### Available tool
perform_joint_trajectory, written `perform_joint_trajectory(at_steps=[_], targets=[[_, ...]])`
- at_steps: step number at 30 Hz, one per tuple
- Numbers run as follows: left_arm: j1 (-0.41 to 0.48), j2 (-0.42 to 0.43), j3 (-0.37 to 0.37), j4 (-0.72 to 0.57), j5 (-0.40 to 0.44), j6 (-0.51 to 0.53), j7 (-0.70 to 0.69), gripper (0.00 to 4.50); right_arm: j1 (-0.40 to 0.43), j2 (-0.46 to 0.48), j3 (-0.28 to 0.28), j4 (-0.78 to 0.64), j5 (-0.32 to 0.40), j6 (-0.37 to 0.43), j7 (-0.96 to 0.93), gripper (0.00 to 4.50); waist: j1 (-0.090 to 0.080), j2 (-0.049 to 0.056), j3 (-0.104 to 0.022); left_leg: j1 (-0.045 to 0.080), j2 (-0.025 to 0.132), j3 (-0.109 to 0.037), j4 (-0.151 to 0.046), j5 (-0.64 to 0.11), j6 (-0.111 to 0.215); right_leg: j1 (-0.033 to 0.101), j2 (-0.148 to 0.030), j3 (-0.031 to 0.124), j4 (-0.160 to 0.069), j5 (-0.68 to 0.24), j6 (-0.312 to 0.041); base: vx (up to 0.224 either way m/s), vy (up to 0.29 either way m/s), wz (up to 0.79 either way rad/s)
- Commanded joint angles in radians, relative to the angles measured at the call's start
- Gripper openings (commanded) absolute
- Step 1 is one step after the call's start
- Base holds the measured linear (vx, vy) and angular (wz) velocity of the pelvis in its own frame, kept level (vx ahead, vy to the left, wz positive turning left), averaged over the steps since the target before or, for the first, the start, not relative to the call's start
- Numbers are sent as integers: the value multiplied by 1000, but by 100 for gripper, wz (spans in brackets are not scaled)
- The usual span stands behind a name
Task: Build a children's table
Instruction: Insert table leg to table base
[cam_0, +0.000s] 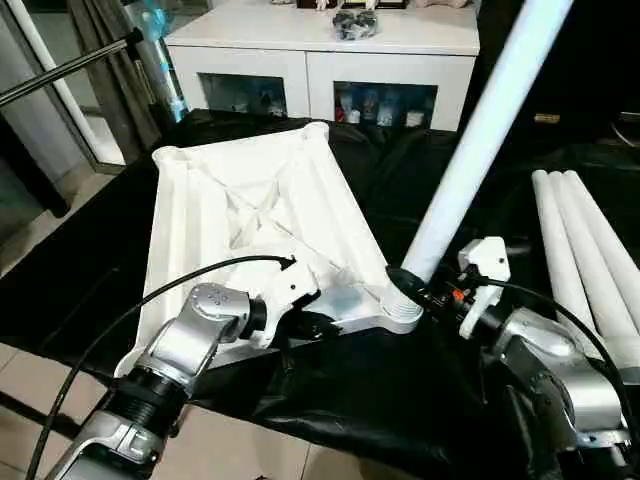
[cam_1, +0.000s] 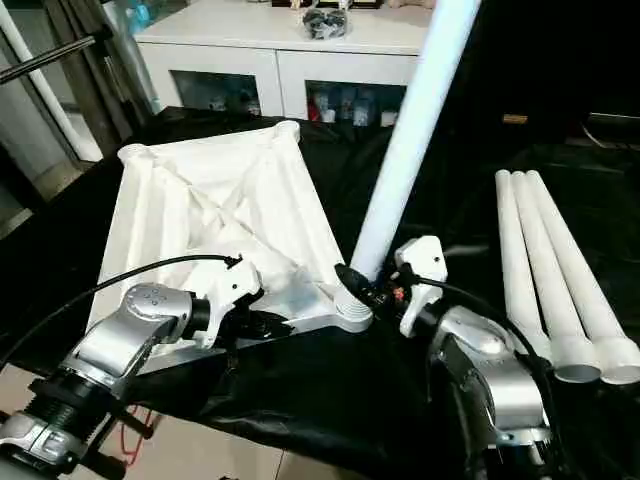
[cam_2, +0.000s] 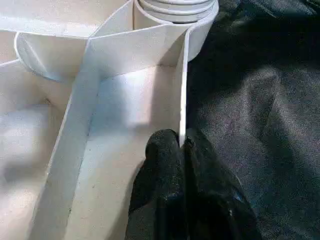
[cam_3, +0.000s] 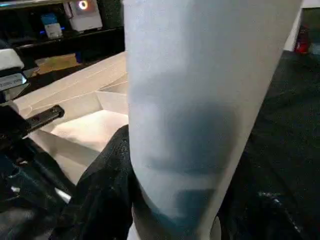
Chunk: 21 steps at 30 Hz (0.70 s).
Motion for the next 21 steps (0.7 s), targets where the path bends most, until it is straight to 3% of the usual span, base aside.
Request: perform_joint_trajectory(at_steps=[1, 5, 6, 7, 8, 10, 12, 13, 16, 18, 19, 21], targets=[[-7, 5, 7, 13, 4, -2, 14, 0, 17, -12, 79, 72, -66, 35, 23, 186, -3, -14, -35, 12, 76, -37, -87, -271, 28, 29, -91, 46, -91, -271, -203, 0, 0, 0], [-6, 5, 5, 11, -1, -13, 4, 0, -16, -19, 104, 102, -78, 30, 51, 186, -5, -13, -34, 15, 76, -38, -88, -290, 22, 27, -91, 48, -94, -296, -197, 0, 0, 0], [-4, 6, 5, 8, -4, -21, -1, 0, -26, -20, 110, 112, -77, 30, 67, 186, -8, -39, -34, 12, 77, -35, -88, -283, 28, 28, -90, 48, -96, -295, -195, 0, 0, 0], [-3, 8, 3, 5, -7, -27, -9, 0, -39, -23, 122, 125, -76, 25, 96, 186, -4, -26, -35, 12, 76, -37, -85, -263, 36, 28, -94, 49, -92, -282, -201, 0, 0, 0], [-3, 8, 3, 5, -7, -27, -9, 0, -39, -24, 122, 126, -76, 24, 97, 186, -4, -24, -35, 11, 77, -37, -86, -264, 35, 29, -94, 49, -92, -283, -201, 0, 0, 0], [-2, 17, -3, -1, -12, -42, -35, 0, -57, -41, 159, 144, -77, 6, 182, 186, -7, -30, -34, 12, 79, -38, -89, -281, 30, 29, -93, 47, -90, -277, -208, 0, 0, 0], [-3, 28, -7, -3, -13, -51, -52, 0, -61, -59, 186, 150, -78, -7, 243, 186, -7, -30, -35, 13, 79, -37, -87, -281, 32, 29, -93, 48, -91, -272, -211, 0, 0, 0], [-6, 32, -6, -2, -13, -53, -56, 0, -63, -64, 191, 152, -79, -14, 260, 186, -6, -26, -37, 14, 80, -36, -86, -263, 39, 30, -92, 49, -89, -223, -221, 0, 0, 0], [-13, 43, -4, 0, -15, -60, -68, 0, -69, -70, 193, 157, -76, -27, 292, 186, -1, -29, -40, 11, 79, -34, -83, -212, 61, 35, -92, 47, -80, -131, -246, 0, 0, 0], [-19, 51, -4, -1, -15, -64, -81, 0, -77, -73, 184, 167, -67, -28, 315, 186, 1, -38, -40, 11, 79, -33, -82, -200, 69, 36, -93, 46, -80, -126, -252, 0, 0, 0], [-22, 54, -5, -1, -16, -67, -86, 0, -80, -75, 181, 170, -63, -27, 323, 186, 4, -32, -38, 12, 80, -33, -82, -203, 72, 35, -94, 45, -81, -146, -257, 0, 0, 0], [-28, 56, -4, 2, -14, -75, -89, 0, -85, -78, 173, 177, -55, -34, 335, 186, 5, -32, -37, 13, 82, -33, -84, -213, 66, 34, -94, 46, -81, -162, -257, 0, 0, 0]])
